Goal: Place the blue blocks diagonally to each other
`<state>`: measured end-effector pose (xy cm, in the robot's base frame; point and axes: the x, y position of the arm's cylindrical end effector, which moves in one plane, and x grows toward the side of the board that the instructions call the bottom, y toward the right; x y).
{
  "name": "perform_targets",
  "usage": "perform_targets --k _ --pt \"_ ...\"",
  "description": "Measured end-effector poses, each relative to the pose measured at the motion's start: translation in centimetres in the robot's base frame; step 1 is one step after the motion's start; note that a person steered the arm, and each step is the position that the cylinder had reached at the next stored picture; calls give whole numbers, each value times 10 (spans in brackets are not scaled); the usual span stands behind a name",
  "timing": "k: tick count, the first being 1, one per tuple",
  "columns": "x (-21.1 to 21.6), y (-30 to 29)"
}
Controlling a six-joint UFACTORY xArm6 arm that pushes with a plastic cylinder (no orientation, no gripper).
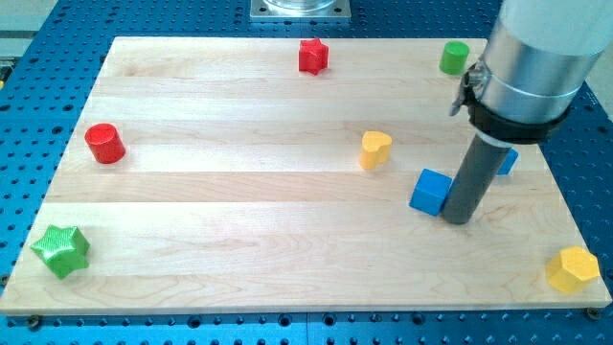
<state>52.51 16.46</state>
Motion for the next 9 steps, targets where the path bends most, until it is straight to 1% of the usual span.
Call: perform_targets --k 2,3,4,5,6,7,8,9 --pt "-54 -6" --pt "-64 -5" --pt "-91 -10" --pt "-93 -21" --pt "-71 -23" --pt "-30 -23" --pt "-17 -23" --pt "-33 -23"
